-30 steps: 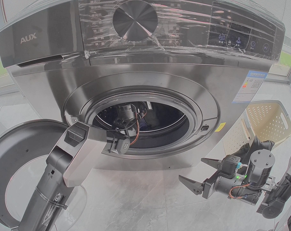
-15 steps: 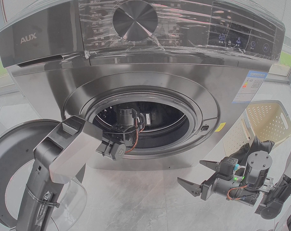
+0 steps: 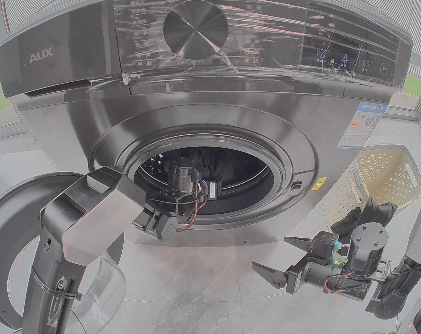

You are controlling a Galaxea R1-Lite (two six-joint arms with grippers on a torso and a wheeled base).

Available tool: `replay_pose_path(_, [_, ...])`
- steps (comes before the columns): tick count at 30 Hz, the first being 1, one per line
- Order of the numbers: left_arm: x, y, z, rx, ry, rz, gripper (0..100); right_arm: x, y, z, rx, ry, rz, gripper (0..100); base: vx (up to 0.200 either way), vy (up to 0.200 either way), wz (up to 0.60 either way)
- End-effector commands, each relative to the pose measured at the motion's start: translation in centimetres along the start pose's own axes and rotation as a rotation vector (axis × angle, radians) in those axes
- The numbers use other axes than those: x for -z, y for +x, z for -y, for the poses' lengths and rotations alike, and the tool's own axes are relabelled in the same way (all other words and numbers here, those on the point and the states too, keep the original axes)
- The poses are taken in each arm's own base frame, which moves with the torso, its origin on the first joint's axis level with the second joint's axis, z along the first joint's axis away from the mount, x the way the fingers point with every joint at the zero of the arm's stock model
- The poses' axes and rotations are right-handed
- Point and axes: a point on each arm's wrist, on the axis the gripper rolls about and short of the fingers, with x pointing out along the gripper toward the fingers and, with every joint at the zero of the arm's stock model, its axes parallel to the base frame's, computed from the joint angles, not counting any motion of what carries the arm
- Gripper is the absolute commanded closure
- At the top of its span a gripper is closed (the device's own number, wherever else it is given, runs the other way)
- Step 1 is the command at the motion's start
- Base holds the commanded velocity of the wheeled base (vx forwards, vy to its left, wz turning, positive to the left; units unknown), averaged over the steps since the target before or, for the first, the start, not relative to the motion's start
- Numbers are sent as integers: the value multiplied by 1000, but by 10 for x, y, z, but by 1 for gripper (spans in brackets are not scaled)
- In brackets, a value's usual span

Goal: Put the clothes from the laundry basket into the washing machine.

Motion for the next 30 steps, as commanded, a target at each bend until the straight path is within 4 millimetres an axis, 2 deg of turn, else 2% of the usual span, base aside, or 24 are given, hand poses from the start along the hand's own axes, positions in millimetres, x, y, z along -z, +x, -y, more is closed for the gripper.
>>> replay_pose_path(1, [20,7,-1,-4,17,-36,100,0,0,0,-2,0,-1,0,0,0,0])
replay_pose_path(7, [10,23,5,-4,-13,45,100,0,1,0,0,0,0,0,0,0,0])
replay_pose_path(17, [-23,44,4,-12,-113,300,100,-1,1,0,-1,0,3,0,0,0,0])
replay_pose_path(23, [-30,50,3,-13,-129,366,100,0,1,0,-1,0,2,0,0,0,0])
replay_pose_path(27, [-27,50,3,-14,-127,357,100,0,1,0,-1,0,2,0,0,0,0])
replay_pose_path(28, [-27,50,3,-13,-126,356,0,-1,1,0,-1,0,3,0,0,0,0])
replay_pose_path(30, [-27,49,5,-10,-126,354,0,0,1,0,-2,0,2,0,0,0,0])
